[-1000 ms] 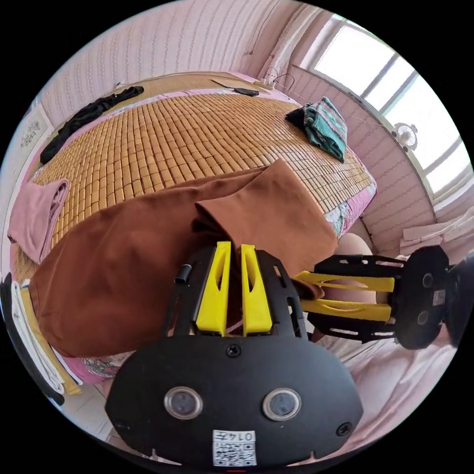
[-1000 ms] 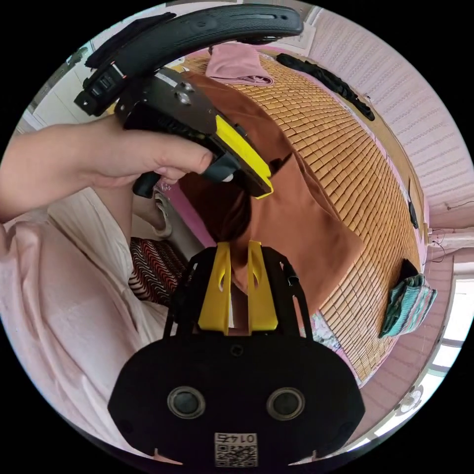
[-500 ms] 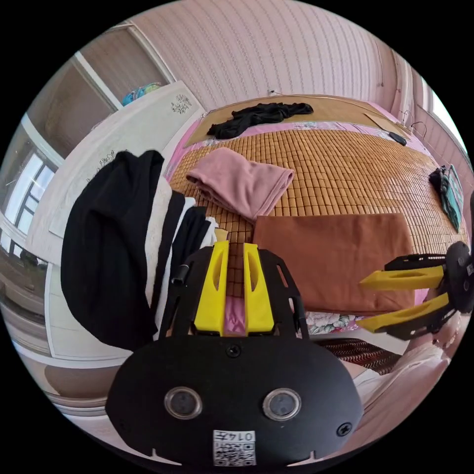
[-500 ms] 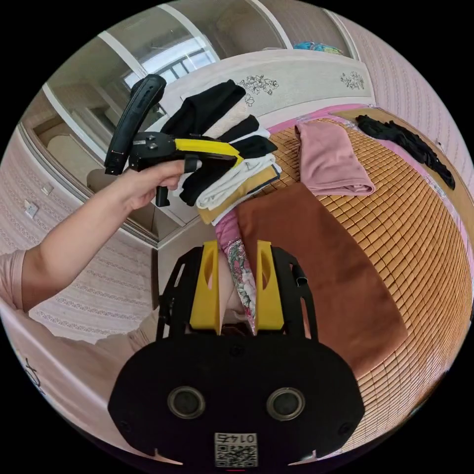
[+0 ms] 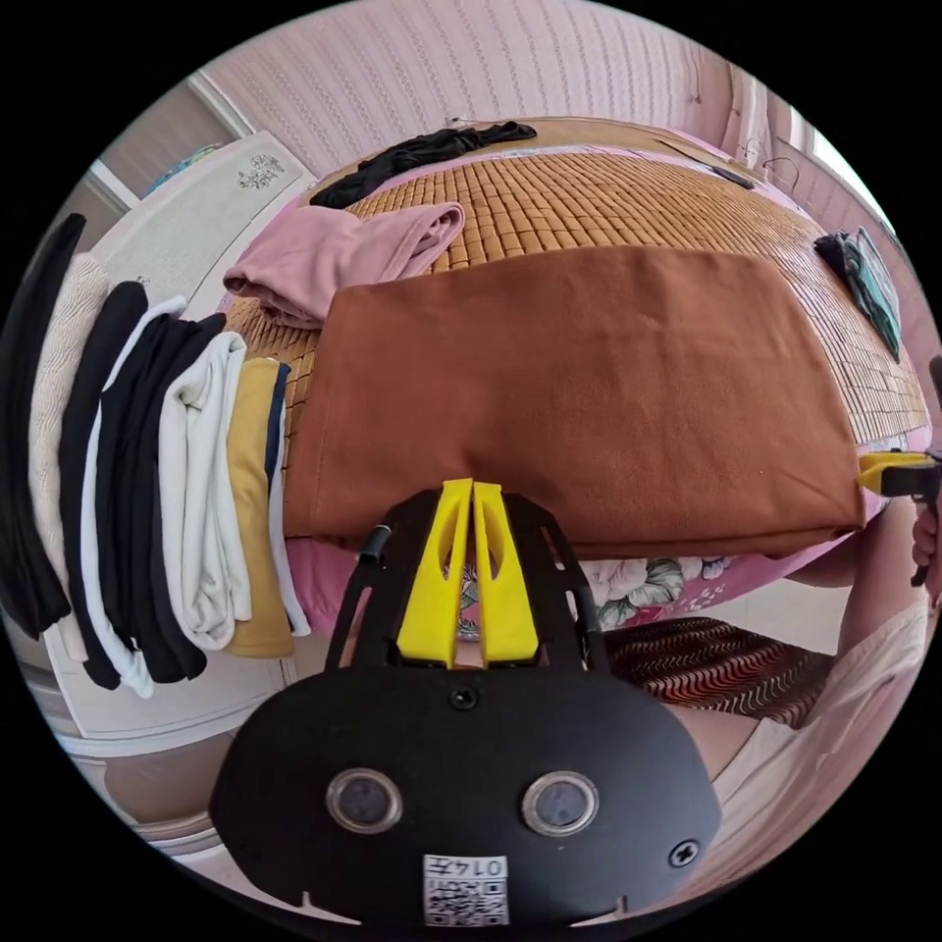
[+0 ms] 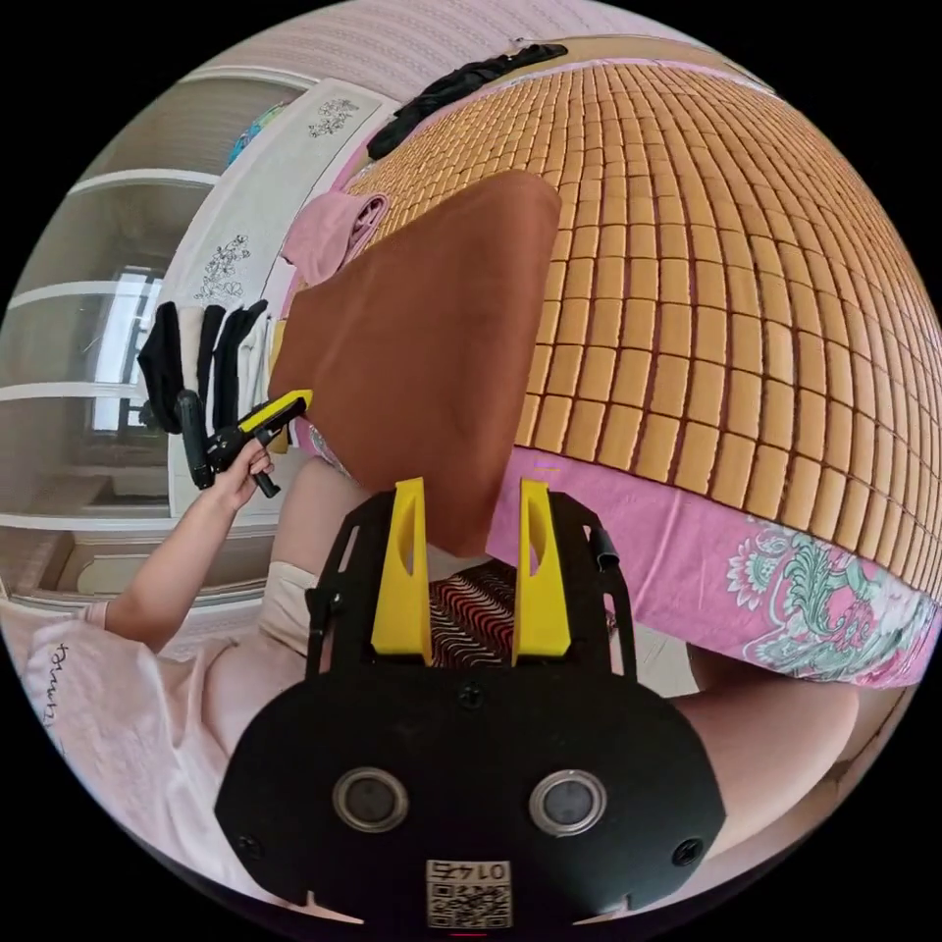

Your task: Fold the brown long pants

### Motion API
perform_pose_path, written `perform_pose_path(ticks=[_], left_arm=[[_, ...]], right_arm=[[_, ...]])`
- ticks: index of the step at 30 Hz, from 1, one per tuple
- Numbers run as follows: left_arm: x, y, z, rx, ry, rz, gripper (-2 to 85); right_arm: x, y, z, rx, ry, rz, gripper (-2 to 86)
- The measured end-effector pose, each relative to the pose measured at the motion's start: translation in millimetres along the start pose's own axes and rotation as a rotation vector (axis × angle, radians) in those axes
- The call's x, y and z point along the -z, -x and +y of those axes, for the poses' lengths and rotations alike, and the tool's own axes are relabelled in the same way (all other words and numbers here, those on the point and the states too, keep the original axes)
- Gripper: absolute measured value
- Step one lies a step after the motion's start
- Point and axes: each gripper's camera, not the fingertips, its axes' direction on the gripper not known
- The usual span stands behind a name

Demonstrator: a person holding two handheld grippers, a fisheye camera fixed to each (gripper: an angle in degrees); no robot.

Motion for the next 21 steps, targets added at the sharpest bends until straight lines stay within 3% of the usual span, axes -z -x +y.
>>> perform_pose_path(ticks=[6, 12, 18, 21], left_arm=[[-2.9, 20.1, 7.7, 0.128, -0.026, 0.124, -0.9], [3.1, 7.2, 6.9, -0.006, 0.008, 0.266, -1.0], [15.1, -72.0, 14.5, -0.177, -0.024, 0.459, -1.0], [20.4, -98.3, 17.6, -0.201, -0.043, 0.424, -0.9]], right_arm=[[13.1, -17.6, -19.7, -0.023, 0.044, -0.197, 5.0], [86.5, -7.7, -29.1, 0.063, -0.082, -0.174, 2.3], [156.8, -42.9, 11.2, -0.022, -0.117, -0.020, 1.6], [166.0, -68.9, 38.7, -0.188, -0.072, 0.179, 1.0]])
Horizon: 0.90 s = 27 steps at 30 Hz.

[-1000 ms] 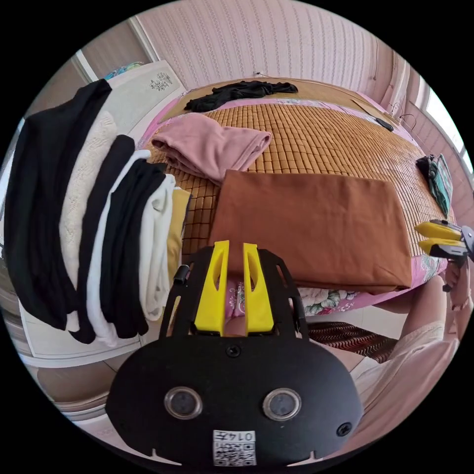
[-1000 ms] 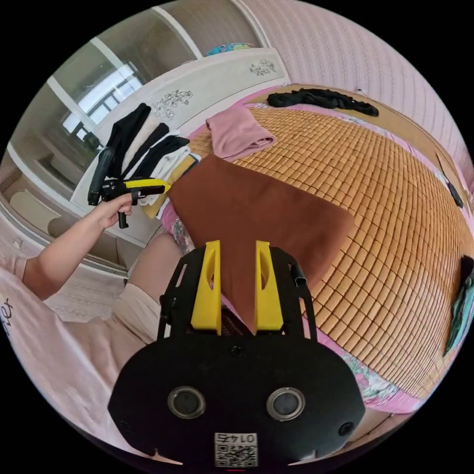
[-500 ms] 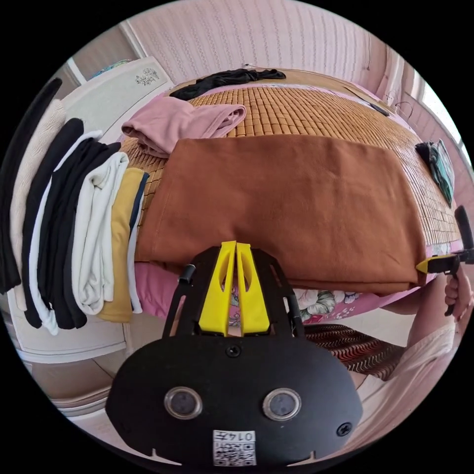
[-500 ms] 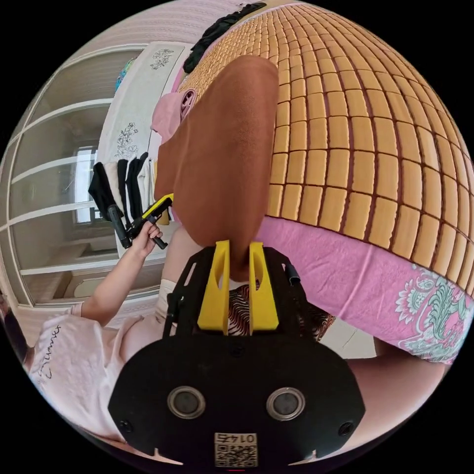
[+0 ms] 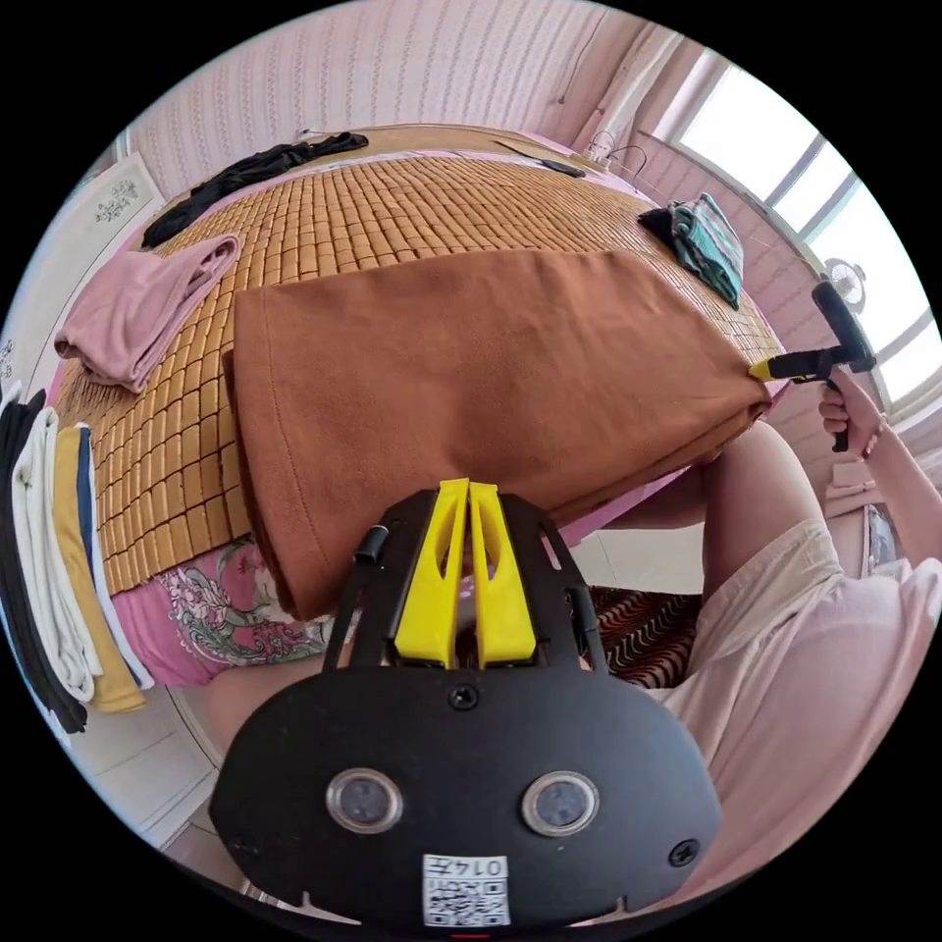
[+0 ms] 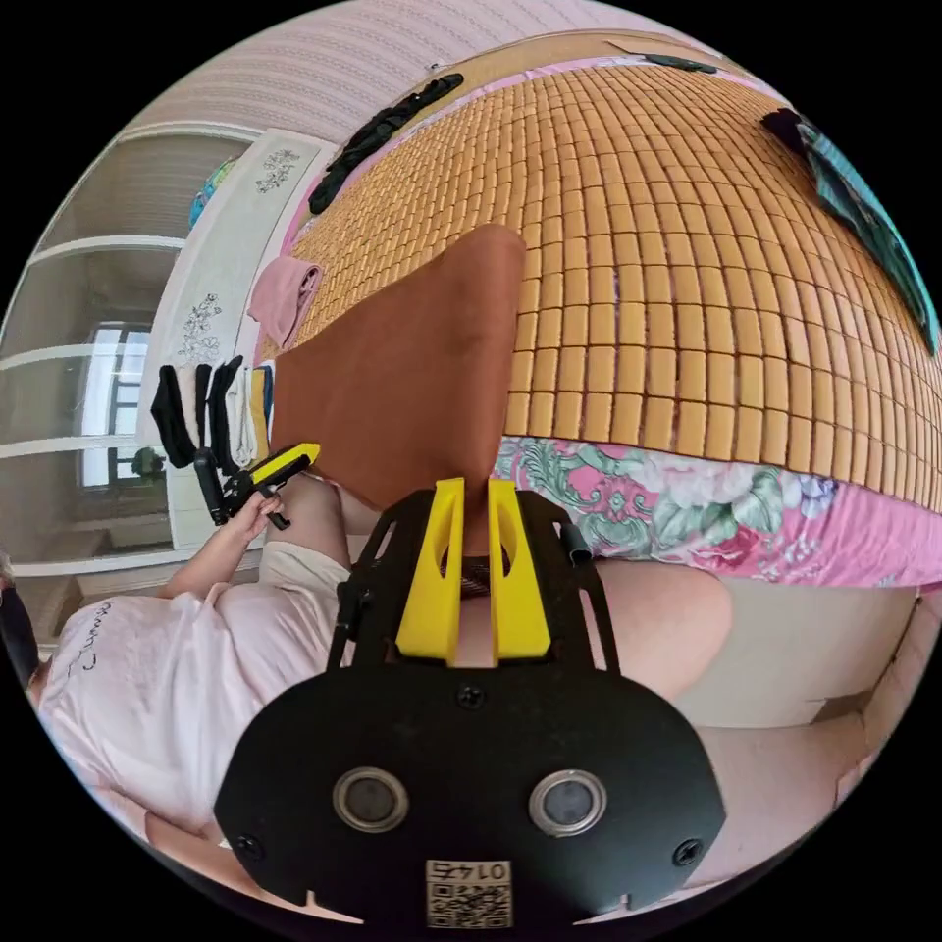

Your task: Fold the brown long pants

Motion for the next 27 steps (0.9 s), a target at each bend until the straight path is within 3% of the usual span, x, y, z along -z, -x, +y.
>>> perform_pose_path(ticks=[3, 6, 10, 14, 22, 27], left_arm=[[19.8, -12.9, 4.5, -0.040, -0.056, -0.033, -0.8], [41.6, -36.8, 6.7, -0.130, -0.204, -0.006, -0.8], [18.8, -82.4, -12.2, -0.262, -0.147, 0.063, -0.8], [-12.1, -120.5, -16.6, -0.362, -0.089, -0.052, -0.9], [-38.5, -132.6, -16.7, -0.472, -0.060, -0.045, -1.0], [-33.2, -140.0, -18.5, -0.494, -0.040, -0.012, -1.0]], right_arm=[[20.5, 10.7, 18.0, 0.000, -0.096, 0.131, 0.2], [15.0, 65.8, 4.7, 0.172, -0.103, 0.193, -0.1], [-41.0, 181.9, -52.4, 0.512, 0.008, 0.191, -0.3], [-92.4, 265.9, -105.1, 0.692, 0.045, 0.390, -0.4], [-149.2, 293.3, -153.7, 0.720, 0.328, 0.532, -0.7], [-126.3, 303.1, -175.4, 0.721, 0.269, 0.569, -0.6]])
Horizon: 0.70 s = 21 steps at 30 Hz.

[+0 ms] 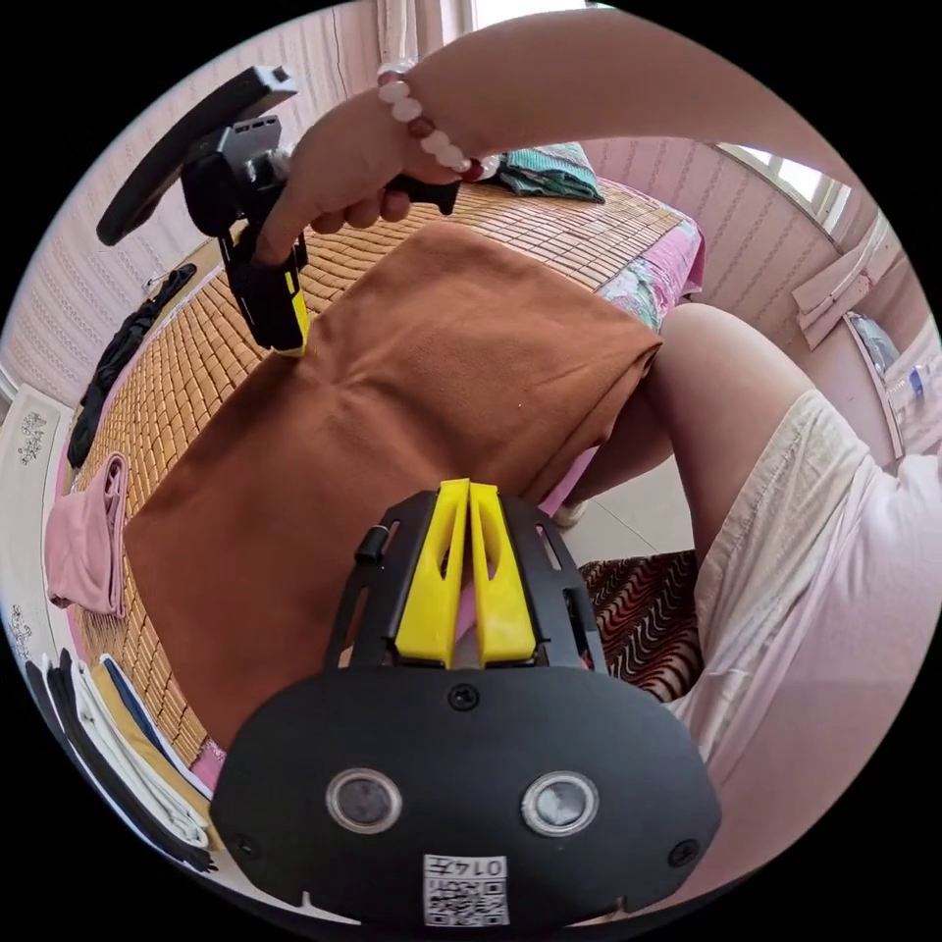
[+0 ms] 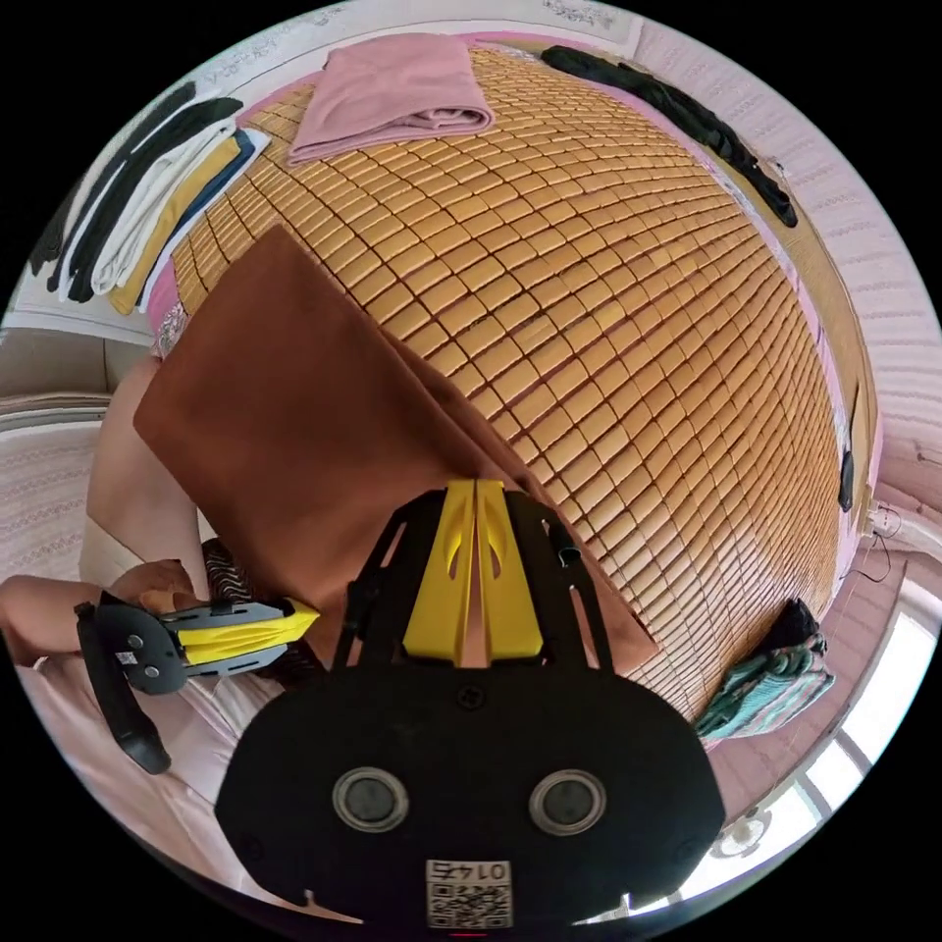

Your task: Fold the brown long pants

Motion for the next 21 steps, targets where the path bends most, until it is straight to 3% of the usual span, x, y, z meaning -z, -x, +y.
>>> perform_pose_path(ticks=[6, 9, 11, 13, 15, 17, 21], left_arm=[[-14.4, -26.6, -8.5, -0.197, 0.032, -0.127, -0.9], [-9.2, -25.3, -13.4, -0.158, 0.026, -0.093, -0.7], [1.4, -22.7, -14.1, -0.124, -0.027, -0.039, -0.2], [15.3, -25.6, -14.9, -0.110, -0.122, 0.016, 0.9], [25.1, -35.4, -23.0, -0.118, -0.210, 0.073, 5.2], [24.1, -45.4, -33.7, -0.156, -0.232, 0.111, 9.6], [11.8, -69.5, -60.6, -0.246, -0.205, 0.131, 17.6]], right_arm=[[-22.2, -16.9, -10.5, -0.037, 0.103, -0.063, -0.7], [-9.6, -30.9, 15.8, -0.087, 0.001, -0.126, -0.6], [12.2, -52.9, 75.0, -0.211, -0.212, -0.226, -0.1], [17.2, -68.7, 134.5, -0.319, -0.305, -0.258, 0.4], [8.4, -83.9, 196.3, -0.444, -0.312, -0.270, 1.3], [-16.3, -100.2, 275.6, -0.614, -0.269, -0.335, 7.7], [-61.2, -106.4, 352.6, -0.759, -0.198, -0.542, 13.6]])
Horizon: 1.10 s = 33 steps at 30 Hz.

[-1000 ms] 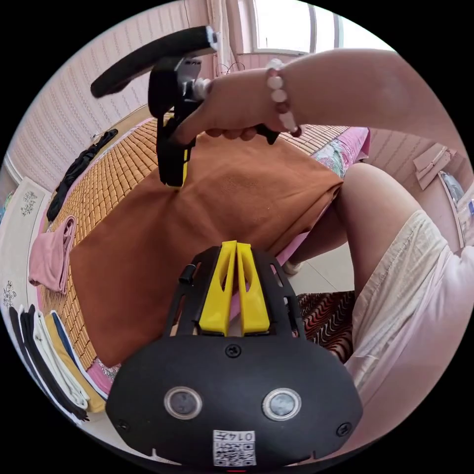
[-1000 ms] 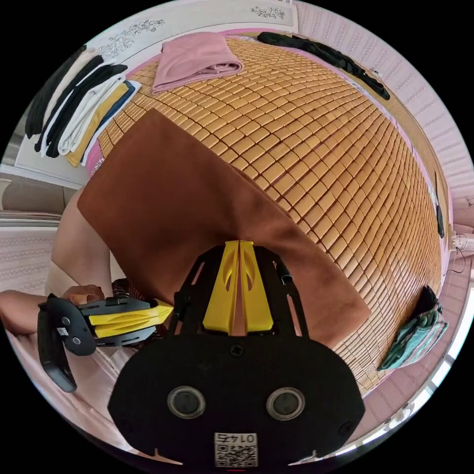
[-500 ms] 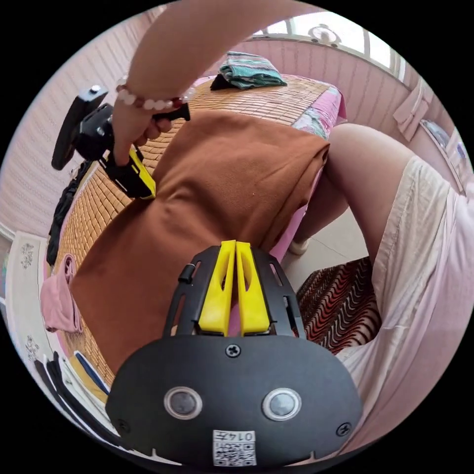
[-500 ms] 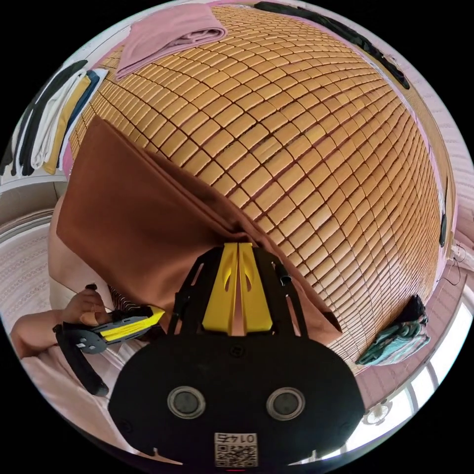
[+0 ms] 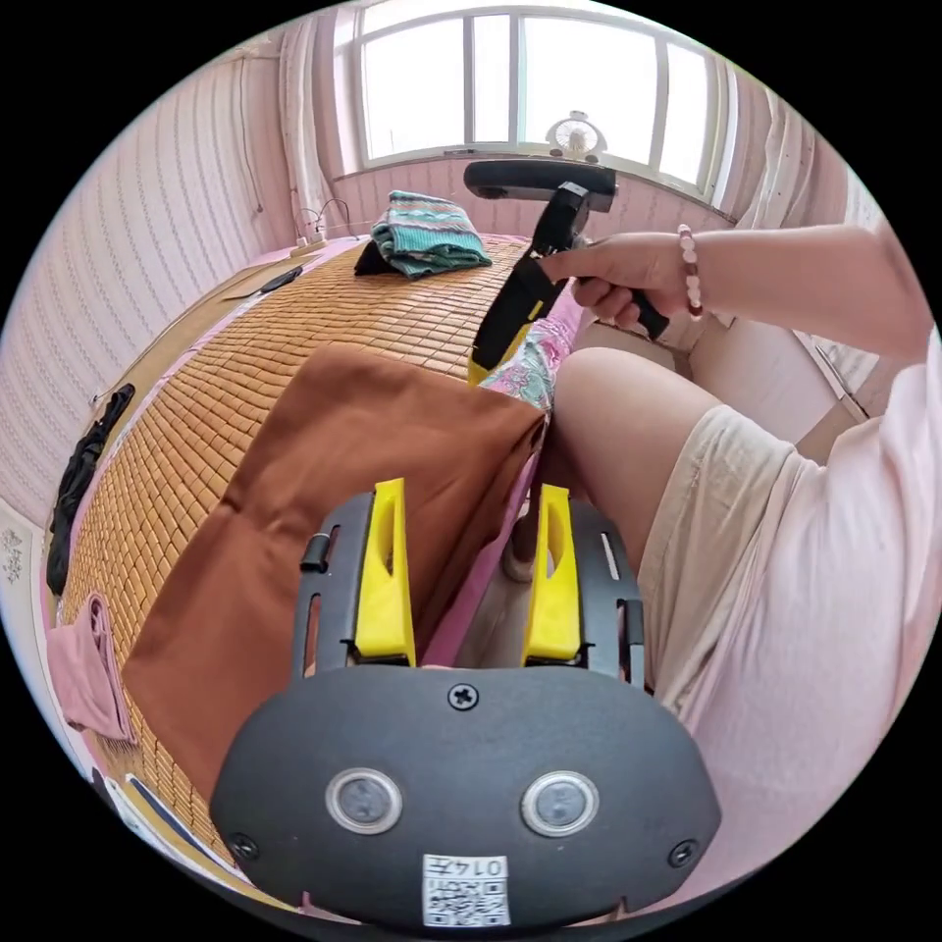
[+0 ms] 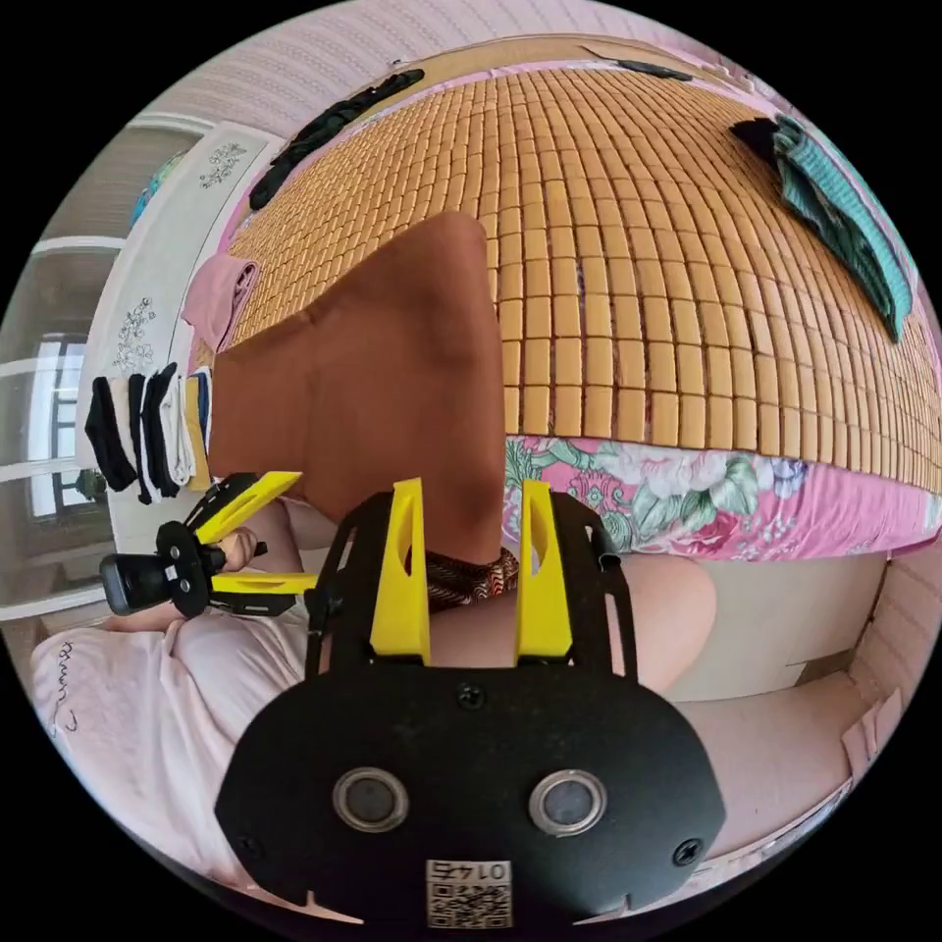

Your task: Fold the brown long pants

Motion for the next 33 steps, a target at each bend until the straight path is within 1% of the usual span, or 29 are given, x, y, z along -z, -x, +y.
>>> perform_pose_path(ticks=[3, 4, 6, 7, 9, 10, 11, 12, 14, 15, 17, 18, 19, 20, 21, 22, 23, 25, 26, 28, 29, 31, 33], left_arm=[[-17.4, -7.0, -18.9, -0.044, 0.032, 0.033, 17.7], [-22.0, -7.9, -22.5, -0.051, 0.045, 0.045, 17.7], [-37.8, -9.4, -34.7, -0.062, 0.088, 0.066, 17.9], [-40.6, -9.4, -37.3, -0.060, 0.095, 0.064, 17.9], [-45.6, -8.0, -46.9, -0.042, 0.100, 0.054, 17.1], [-45.6, -7.5, -48.8, -0.033, 0.099, 0.039, 16.6], [-42.6, -6.4, -51.5, -0.014, 0.092, -0.036, 14.4], [-39.8, -4.4, -53.4, -0.018, 0.097, -0.033, 11.0], [-36.6, 3.8, -52.2, 0.020, 0.110, -0.004, 8.1], [-33.1, 9.1, -50.0, 0.047, 0.103, 0.014, 6.9], [-28.0, 12.6, -47.2, 0.061, 0.087, 0.034, 6.0], [-25.2, 11.2, -46.5, 0.049, 0.086, 0.026, 5.9], [-24.1, 9.9, -46.3, 0.039, 0.090, 0.024, 5.9], [-21.9, 7.0, -45.5, 0.014, 0.100, 0.025, 5.8], [-18.9, 4.1, -43.6, -0.012, 0.107, 0.031, 5.8], [-17.1, 2.7, -42.2, -0.024, 0.110, 0.035, 5.8], [-12.7, 0.9, -38.5, -0.037, 0.107, 0.047, 5.8], [-5.8, -1.1, -32.3, -0.053, 0.102, 0.061, 5.8], [-1.8, -2.2, -28.6, -0.060, 0.101, 0.065, 5.8], [5.0, -2.9, -25.0, -0.073, 0.084, 0.033, 5.7], [10.0, -2.7, -24.8, -0.091, 0.065, 0.025, 5.6], [16.3, -4.7, -28.5, -0.132, 0.025, 0.032, 5.5], [21.9, -10.7, -40.2, -0.176, -0.056, 0.052, 5.4]], right_arm=[[-16.0, -26.0, 13.5, -0.031, 0.048, -0.098, 13.3], [-18.4, -32.3, 14.9, -0.020, 0.050, -0.176, 11.8], [-13.2, -38.0, 16.9, -0.007, 0.051, -0.194, 8.6], [-3.4, -37.6, 19.9, 0.022, 0.035, -0.215, 6.6], [15.4, -34.2, 26.9, 0.075, 0.002, -0.258, 5.8], [28.7, -32.5, 32.5, 0.108, -0.040, -0.332, 5.7], [37.7, -29.6, 36.5, 0.148, -0.055, -0.377, 5.9], [41.0, -27.5, 38.2, 0.173, -0.058, -0.369, 6.0], [53.1, -32.7, 43.4, 0.228, -0.083, -0.328, 7.2], [56.8, -40.2, 44.2, 0.218, -0.109, -0.354, 7.4], [66.7, -84.5, 45.6, 0.116, -0.250, -0.501, 7.6], [67.1, -94.4, 45.3, 0.085, -0.285, -0.503, 7.6], [64.2, -109.3, 41.6, 0.022, -0.320, -0.448, 8.5], [57.0, -118.9, 33.7, -0.045, -0.321, -0.378, 11.7], [52.2, -122.3, 28.3, -0.073, -0.311, -0.368, 14.5], [42.2, -126.0, 16.8, -0.089, -0.287, -0.400, 17.9], [31.8, -126.6, 5.7, -0.079, -0.270, -0.453, 19.0], [13.7, -125.6, -9.5, -0.078, -0.221, -0.473, 17.7], [4.2, -125.1, -15.6, -0.072, -0.186, -0.495, 11.1], [6.2, -129.9, -12.7, -0.078, -0.205, -0.531, 6.1], [14.5, -135.3, -6.5, -0.061, -0.237, -0.587, 4.8], [31.4, -144.6, 5.7, -0.046, -0.277, -0.638, 4.0], [57.5, -153.9, 20.9, -0.031, -0.323, -0.616, 3.6]])
